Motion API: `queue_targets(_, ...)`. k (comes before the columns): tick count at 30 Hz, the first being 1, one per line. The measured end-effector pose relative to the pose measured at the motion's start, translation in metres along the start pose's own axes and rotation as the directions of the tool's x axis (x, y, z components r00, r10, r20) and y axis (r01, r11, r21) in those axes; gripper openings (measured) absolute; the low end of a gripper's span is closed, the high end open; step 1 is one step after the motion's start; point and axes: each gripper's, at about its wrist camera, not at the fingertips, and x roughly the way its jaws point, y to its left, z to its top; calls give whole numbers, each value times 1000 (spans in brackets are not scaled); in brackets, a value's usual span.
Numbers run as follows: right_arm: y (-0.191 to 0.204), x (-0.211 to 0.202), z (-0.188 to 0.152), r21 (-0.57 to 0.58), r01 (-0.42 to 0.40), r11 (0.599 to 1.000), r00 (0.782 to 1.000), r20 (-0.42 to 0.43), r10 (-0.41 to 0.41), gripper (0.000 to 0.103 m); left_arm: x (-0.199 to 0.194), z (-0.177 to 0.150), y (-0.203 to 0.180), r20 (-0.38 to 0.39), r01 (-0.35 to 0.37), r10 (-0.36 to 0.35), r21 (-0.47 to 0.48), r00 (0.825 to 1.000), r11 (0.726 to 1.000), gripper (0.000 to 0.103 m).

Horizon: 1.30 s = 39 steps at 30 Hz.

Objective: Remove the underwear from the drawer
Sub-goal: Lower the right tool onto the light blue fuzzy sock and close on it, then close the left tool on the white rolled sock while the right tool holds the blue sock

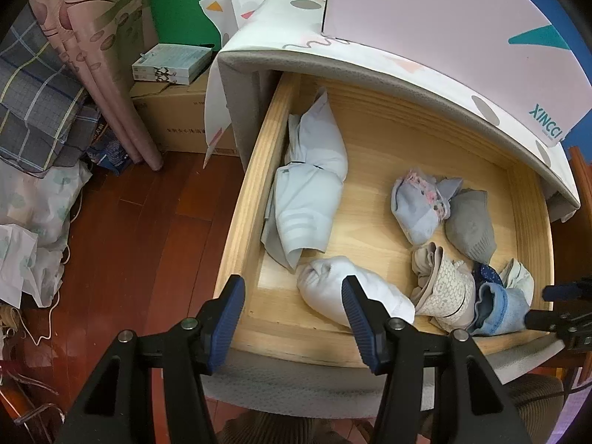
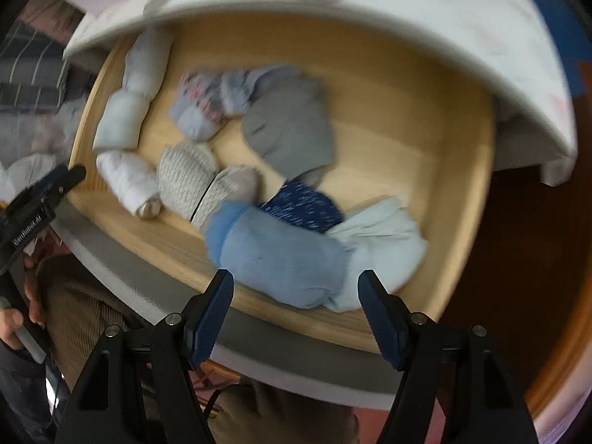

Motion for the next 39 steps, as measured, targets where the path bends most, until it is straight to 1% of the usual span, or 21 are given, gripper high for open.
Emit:
queue_targets(1, 1, 4, 2, -5, 2, 1000, 1000, -9, -2, 68, 0, 0, 0, -1, 1, -1, 0, 1000, 1000, 56)
queue_targets(3, 1, 12, 7, -7, 6, 1000, 1000, -22, -6, 76, 0, 0, 0, -3, 2, -2, -2, 1000, 1000, 56)
queue_targets(5, 1, 19, 12, -6, 13, 1000, 999, -36, -14, 78, 0, 0, 1, -7, 2, -2, -4, 1000, 1000, 56)
queue_targets(8, 1, 31, 16, 8, -21, 1000, 998, -62, 21, 81, 2, 1, 1, -11, 6, -6, -6, 1000, 1000, 56)
queue_targets(11, 6, 43, 16, 1, -25, 1000, 997, -79, 25, 84, 3, 1, 2, -19, 11, -11, -15, 1000, 1000, 56)
queue_targets(15, 16, 56, 17, -22, -1, 1000, 996, -95, -1, 87, 5, 2, 3, -25, 18, -19, -24, 1000, 1000, 56)
queue_targets(19, 20, 69, 15, -5, 12, 1000, 995, -94, -12, 88, 5, 1, 3, -27, 17, -18, -29, 999, 999, 56)
queue_targets(20, 21, 70, 14, -3, 14, 1000, 996, -90, -14, 87, 6, 2, 3, -29, 18, -18, -30, 999, 999, 56)
queue_targets(24, 25, 66, 7, -1, 19, 1000, 998, -66, -19, 72, 7, 1, 3, -37, 17, -19, -36, 999, 999, 56)
queue_targets(30, 35, 60, -11, 20, 38, 999, 999, -8, -38, 62, 6, 1, 3, -36, 12, -13, -37, 999, 999, 56)
queue_targets(33, 34, 48, -16, 52, 36, 998, 999, 17, -37, 60, 7, 0, 2, -38, 7, -8, -33, 999, 999, 56)
queue_targets(39, 15, 18, -21, 125, 18, 992, 997, 67, -27, 60, 10, 0, 1, -61, 11, -13, -29, 998, 1000, 56)
